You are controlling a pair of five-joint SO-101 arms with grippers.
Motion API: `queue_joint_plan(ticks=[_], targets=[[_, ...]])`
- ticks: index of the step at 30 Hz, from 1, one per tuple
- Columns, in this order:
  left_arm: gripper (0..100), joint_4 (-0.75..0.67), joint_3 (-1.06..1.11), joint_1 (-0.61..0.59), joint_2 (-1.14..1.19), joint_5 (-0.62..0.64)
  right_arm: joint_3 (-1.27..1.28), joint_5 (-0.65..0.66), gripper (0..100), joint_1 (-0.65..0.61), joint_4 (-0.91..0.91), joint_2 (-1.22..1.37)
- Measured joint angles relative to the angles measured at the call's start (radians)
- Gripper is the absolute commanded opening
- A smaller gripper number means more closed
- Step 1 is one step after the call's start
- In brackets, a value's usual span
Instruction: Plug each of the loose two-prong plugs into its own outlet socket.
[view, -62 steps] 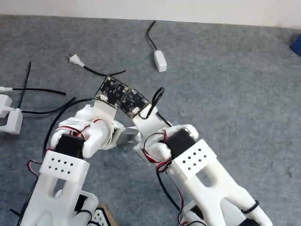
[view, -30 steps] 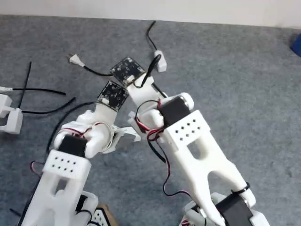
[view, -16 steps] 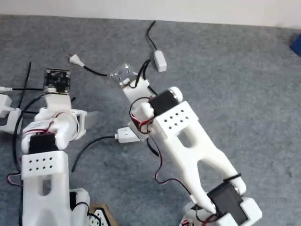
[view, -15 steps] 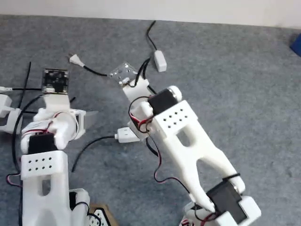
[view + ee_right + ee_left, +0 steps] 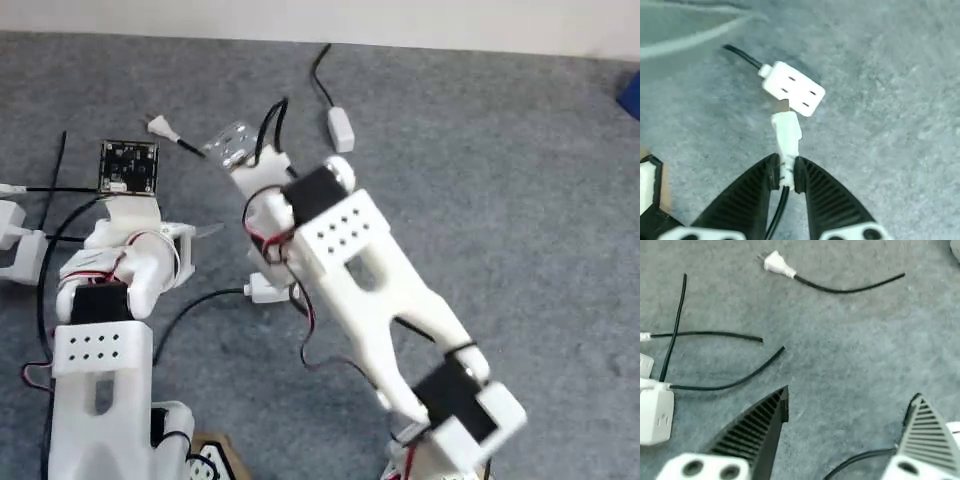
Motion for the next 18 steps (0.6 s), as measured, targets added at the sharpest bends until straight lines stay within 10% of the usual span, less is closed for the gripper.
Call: queue_joint_plan(ticks=[9,18], targets=[[36,-0.011,0.0,0.009,0.0,0.0,0.554,0.0,0.6,-0.049,-0.242,-0.443],[36,0.006,0.0,0.14,0.0,0.0,0.594,-0.026,0.6,-0.1,-0.276,-0.499]])
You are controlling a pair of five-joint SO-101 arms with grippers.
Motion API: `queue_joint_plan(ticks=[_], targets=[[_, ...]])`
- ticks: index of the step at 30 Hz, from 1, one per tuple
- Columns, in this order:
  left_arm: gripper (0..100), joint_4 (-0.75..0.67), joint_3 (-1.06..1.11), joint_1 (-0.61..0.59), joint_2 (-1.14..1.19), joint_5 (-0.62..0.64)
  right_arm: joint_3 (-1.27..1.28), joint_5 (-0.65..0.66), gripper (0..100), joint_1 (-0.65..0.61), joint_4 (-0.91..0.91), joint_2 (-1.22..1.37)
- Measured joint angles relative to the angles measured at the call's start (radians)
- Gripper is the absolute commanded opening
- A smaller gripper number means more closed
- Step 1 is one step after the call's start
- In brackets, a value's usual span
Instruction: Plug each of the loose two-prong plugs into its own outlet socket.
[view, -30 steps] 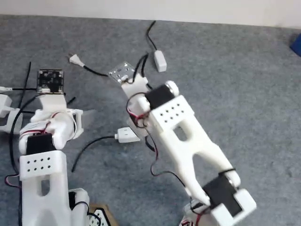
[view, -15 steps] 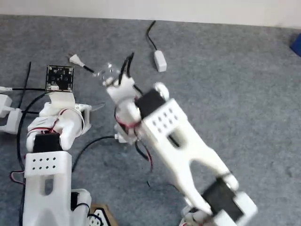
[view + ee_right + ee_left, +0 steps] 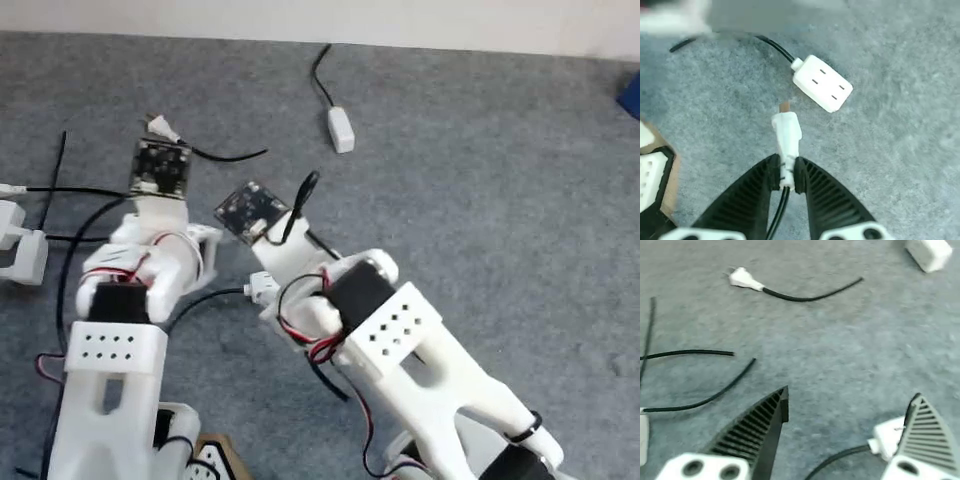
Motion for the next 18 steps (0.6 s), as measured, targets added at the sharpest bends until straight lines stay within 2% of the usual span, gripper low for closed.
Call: queue_joint_plan(ticks=[6,18], targets=[[36,0.006,0.049,0.071,0.0,0.0,0.0,-0.017,0.6,-0.015,-0.003,0.0],[36,0.037,0.06,0.103,0.0,0.0,-0.017,-0.02,0.6,0.055,-0.038,0.0]])
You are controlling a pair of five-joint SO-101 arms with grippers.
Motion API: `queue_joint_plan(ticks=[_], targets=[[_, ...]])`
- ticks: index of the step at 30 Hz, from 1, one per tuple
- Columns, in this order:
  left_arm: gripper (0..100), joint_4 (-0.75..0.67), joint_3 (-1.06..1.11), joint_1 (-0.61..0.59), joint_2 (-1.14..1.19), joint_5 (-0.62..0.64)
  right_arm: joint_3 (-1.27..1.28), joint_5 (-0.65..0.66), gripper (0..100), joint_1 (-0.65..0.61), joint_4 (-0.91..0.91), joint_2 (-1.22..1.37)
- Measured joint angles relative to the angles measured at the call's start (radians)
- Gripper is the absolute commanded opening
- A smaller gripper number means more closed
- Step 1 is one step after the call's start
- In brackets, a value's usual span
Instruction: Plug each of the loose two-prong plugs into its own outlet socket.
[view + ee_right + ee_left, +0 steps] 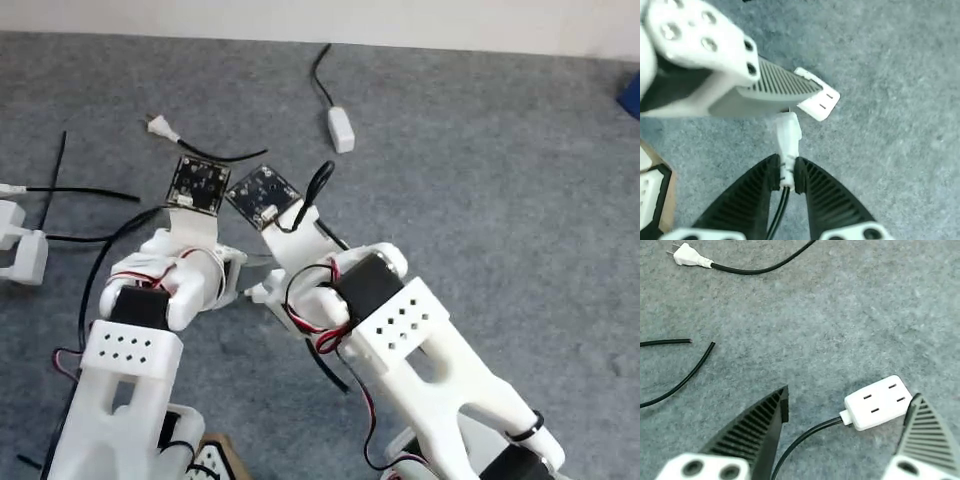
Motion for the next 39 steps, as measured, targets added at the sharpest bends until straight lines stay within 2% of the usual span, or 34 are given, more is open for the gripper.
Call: queue_joint_plan(ticks=[9,39], targets=[[36,0.012,0.015,0.048,0.0,0.003,0.002,0.0,0.6,0.002,-0.002,0.0],[36,0.017,0.021,0.049,0.0,0.003,0.003,-0.054,0.6,0.006,-0.071,0.0]])
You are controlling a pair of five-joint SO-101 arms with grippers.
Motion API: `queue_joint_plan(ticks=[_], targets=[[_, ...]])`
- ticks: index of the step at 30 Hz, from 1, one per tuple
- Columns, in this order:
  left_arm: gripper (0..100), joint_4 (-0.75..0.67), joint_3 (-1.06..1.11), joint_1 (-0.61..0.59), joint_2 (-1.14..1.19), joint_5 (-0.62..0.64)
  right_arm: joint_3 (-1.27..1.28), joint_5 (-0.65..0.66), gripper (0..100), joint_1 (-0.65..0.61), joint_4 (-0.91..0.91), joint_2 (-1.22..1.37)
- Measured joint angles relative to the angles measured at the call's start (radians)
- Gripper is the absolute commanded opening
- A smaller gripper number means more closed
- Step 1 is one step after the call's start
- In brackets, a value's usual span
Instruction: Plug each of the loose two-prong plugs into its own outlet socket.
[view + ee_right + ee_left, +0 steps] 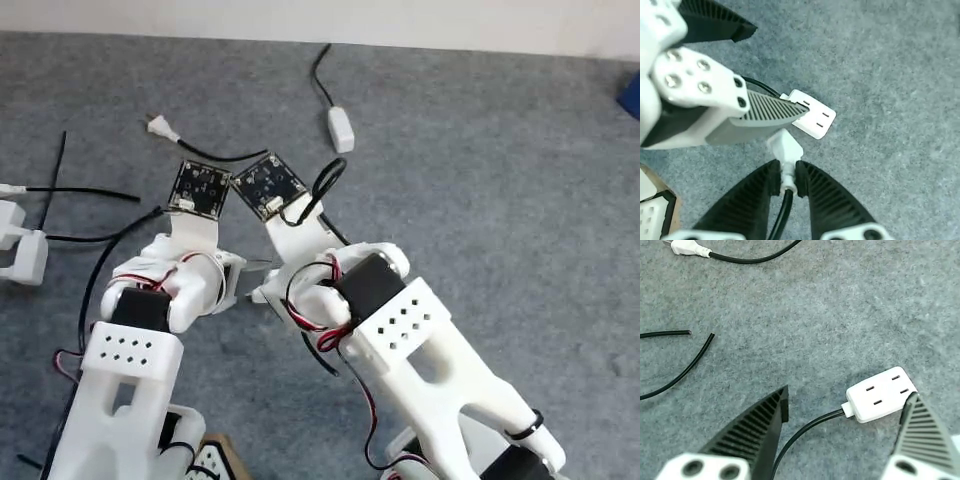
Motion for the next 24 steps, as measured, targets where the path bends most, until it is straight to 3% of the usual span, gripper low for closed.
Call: queue_joint_plan(ticks=[4,9,15,20,24], targets=[[36,0.002,0.0,-0.009,0.0,0.0,0.0,0.0,0.6,0.0,0.0,0.0],[36,-0.014,-0.002,-0.121,0.0,-0.002,-0.002,0.0,0.6,-0.003,-0.002,0.0],[36,-0.02,-0.002,-0.124,0.0,-0.002,-0.012,-0.008,0.6,0.0,-0.002,0.029],[36,-0.02,-0.002,-0.249,0.0,0.006,-0.117,-0.009,0.6,0.048,0.006,0.224],[36,-0.048,0.0,-0.368,0.0,0.041,-0.313,-0.029,0.6,0.075,0.121,0.41]])
